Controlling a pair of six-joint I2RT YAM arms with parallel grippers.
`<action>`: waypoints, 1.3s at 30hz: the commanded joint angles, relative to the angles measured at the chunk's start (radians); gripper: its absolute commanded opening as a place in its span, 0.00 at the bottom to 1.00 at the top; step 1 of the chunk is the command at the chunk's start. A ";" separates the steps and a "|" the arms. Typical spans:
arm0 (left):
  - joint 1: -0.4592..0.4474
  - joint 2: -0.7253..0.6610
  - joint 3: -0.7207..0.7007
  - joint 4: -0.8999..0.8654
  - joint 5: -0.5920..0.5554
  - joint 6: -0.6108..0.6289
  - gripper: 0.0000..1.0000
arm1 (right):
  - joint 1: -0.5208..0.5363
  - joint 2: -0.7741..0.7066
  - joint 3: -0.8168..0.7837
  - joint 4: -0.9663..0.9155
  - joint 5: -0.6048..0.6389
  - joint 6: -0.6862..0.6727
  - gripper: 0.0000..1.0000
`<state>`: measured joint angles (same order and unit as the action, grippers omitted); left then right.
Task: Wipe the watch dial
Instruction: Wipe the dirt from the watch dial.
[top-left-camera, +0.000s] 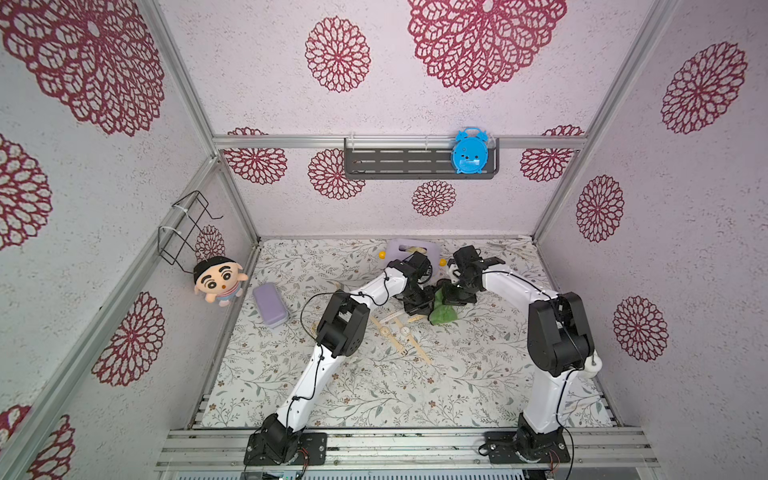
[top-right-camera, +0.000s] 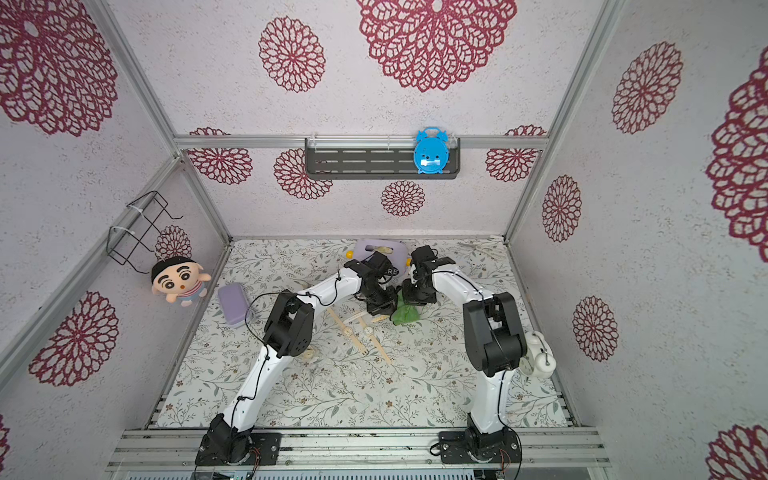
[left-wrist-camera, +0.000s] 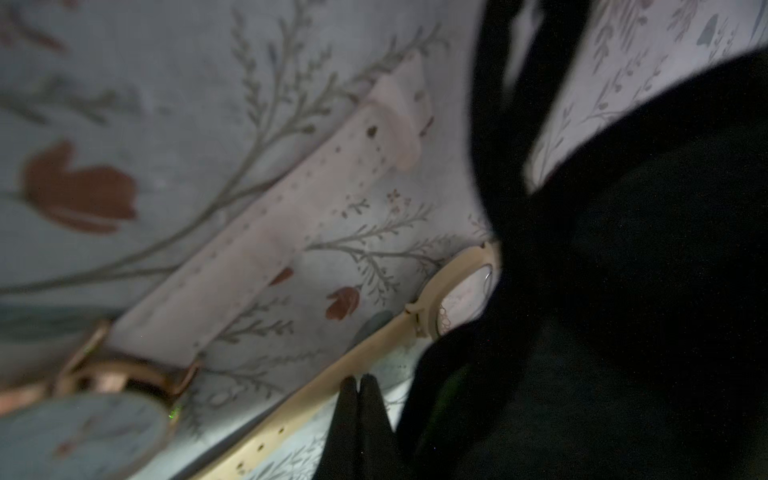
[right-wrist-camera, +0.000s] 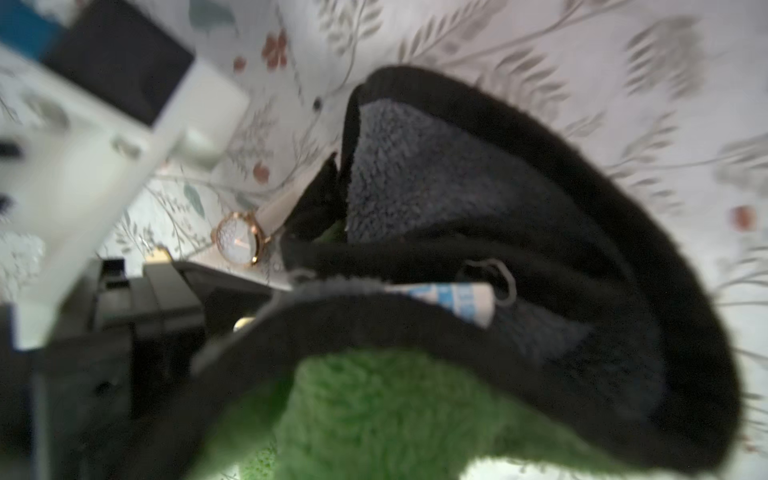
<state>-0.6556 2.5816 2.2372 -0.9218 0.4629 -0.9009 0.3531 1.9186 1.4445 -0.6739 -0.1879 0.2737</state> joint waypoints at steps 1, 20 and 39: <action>0.034 0.061 -0.041 -0.031 -0.117 0.014 0.00 | -0.001 0.046 0.015 0.023 0.038 0.008 0.00; 0.036 0.055 -0.051 -0.034 -0.127 0.007 0.00 | -0.083 0.332 0.154 -0.185 0.285 0.089 0.00; 0.034 0.052 -0.057 -0.027 -0.139 -0.007 0.00 | -0.227 0.249 0.168 -0.220 0.268 0.027 0.00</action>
<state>-0.6544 2.5813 2.2253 -0.8680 0.4484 -0.9058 0.1986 2.1517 1.6623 -0.8616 -0.1345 0.3286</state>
